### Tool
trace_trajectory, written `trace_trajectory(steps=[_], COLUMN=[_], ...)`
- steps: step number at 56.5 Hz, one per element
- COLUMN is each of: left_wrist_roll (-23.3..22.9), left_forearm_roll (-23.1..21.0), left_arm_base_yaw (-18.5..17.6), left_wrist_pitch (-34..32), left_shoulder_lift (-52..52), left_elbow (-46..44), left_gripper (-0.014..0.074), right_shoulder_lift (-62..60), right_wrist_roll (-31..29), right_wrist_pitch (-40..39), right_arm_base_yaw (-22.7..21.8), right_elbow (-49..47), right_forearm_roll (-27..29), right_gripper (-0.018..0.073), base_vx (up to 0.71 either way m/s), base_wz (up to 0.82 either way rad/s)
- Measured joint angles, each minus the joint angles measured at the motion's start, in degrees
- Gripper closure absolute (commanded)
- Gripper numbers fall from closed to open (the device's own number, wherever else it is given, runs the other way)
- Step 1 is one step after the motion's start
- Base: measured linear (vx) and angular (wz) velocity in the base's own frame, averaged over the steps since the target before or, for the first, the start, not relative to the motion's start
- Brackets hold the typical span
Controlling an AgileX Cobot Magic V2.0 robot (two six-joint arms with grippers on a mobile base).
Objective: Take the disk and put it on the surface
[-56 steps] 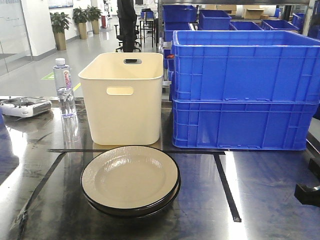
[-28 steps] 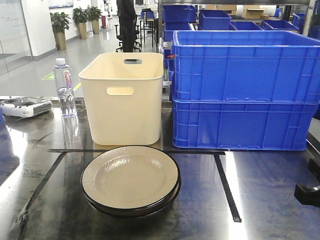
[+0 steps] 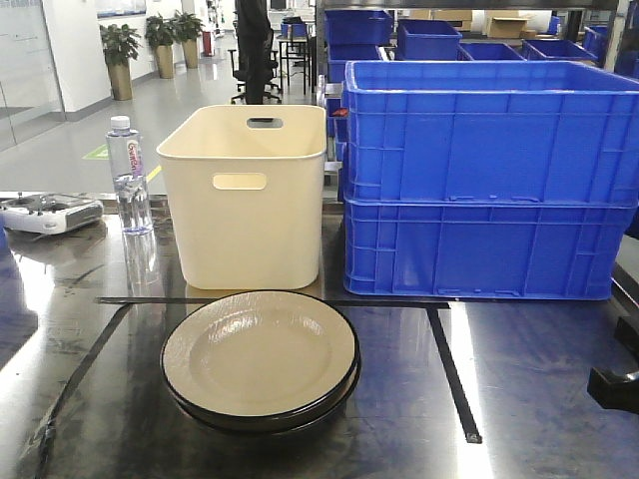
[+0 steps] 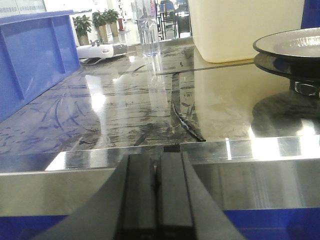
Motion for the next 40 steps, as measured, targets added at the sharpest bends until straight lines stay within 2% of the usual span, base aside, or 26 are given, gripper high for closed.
trace_trajectory(steps=[35,40], left_wrist_roll=[0.0,0.0], left_forearm_roll=[0.0,0.0], left_arm_base_yaw=[0.0,0.0], left_wrist_pitch=[0.0,0.0], left_shoulder_lift=[0.0,0.0], left_elbow=[0.0,0.0], left_gripper=[0.0598,0.0598], right_shoulder_lift=[0.0,-0.8], right_wrist_roll=[0.0,0.1], right_wrist_pitch=[0.1,2.0], right_arm_base_yaw=[0.0,0.0], right_elbow=[0.0,0.1], right_forearm_roll=[0.0,-0.9], right_gripper=[0.0566,0.0566], base_vx=[0.00,0.00], base_wz=[0.00,0.00])
